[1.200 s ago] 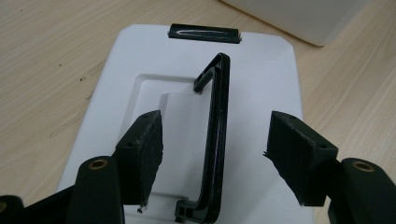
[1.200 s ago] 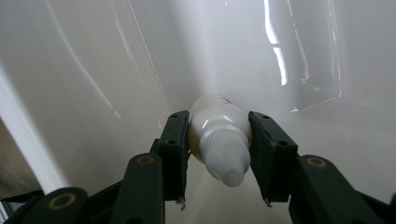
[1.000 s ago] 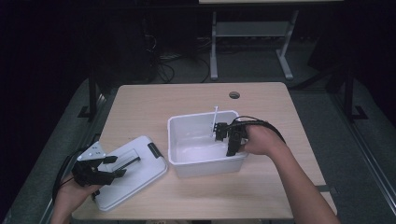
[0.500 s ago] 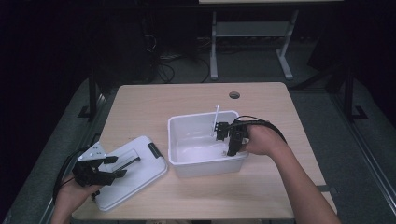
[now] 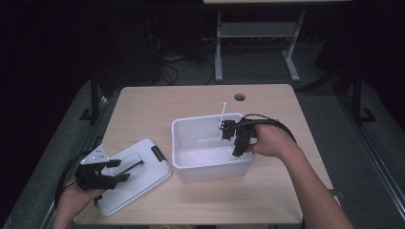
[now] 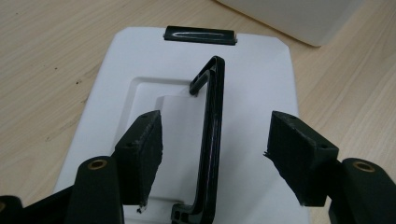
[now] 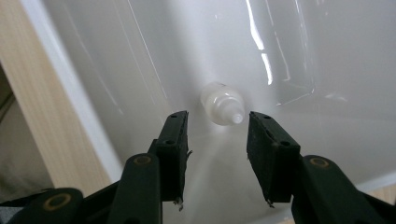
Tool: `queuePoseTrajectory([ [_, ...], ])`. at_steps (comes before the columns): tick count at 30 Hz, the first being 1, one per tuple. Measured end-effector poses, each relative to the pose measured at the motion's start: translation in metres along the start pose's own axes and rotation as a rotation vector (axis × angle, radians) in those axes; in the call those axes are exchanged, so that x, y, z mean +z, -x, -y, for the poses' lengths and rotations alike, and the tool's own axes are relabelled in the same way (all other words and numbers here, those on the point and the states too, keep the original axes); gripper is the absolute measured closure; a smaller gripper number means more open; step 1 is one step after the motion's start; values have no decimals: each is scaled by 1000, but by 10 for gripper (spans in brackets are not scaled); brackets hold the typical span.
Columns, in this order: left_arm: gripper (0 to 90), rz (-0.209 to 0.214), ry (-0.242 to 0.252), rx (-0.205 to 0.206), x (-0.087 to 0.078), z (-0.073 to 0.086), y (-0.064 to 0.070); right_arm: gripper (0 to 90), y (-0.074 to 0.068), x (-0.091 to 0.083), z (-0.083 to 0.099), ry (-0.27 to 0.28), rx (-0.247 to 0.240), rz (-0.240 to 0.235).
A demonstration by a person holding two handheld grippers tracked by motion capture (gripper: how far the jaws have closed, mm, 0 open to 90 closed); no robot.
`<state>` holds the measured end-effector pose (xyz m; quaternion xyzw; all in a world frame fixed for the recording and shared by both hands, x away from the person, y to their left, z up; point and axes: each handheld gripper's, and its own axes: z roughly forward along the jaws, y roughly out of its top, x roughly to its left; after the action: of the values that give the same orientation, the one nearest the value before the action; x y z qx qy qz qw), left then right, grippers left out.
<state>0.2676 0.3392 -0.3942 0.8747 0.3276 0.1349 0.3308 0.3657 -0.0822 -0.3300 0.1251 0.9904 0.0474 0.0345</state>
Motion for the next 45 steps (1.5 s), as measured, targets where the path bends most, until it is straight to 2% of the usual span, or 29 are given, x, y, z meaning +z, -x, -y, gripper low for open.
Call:
queuePoseTrajectory([
  [3,351,-1,1,0,0,0,0,578,-1,-7,0,-2,-9,13],
  [12,350,-3,-1,6,0,-1,1,579,-5,-30,8,18,7,36],
  [25,350,-3,-5,3,1,-1,1,571,-7,-44,26,34,39,53],
  [35,349,-3,-9,3,3,-1,1,553,-9,-54,46,58,70,73],
  [39,346,-1,-4,2,3,-1,1,540,-11,-55,62,77,101,76],
  [45,345,0,-12,2,4,-1,2,521,-13,-53,79,87,121,83],
])
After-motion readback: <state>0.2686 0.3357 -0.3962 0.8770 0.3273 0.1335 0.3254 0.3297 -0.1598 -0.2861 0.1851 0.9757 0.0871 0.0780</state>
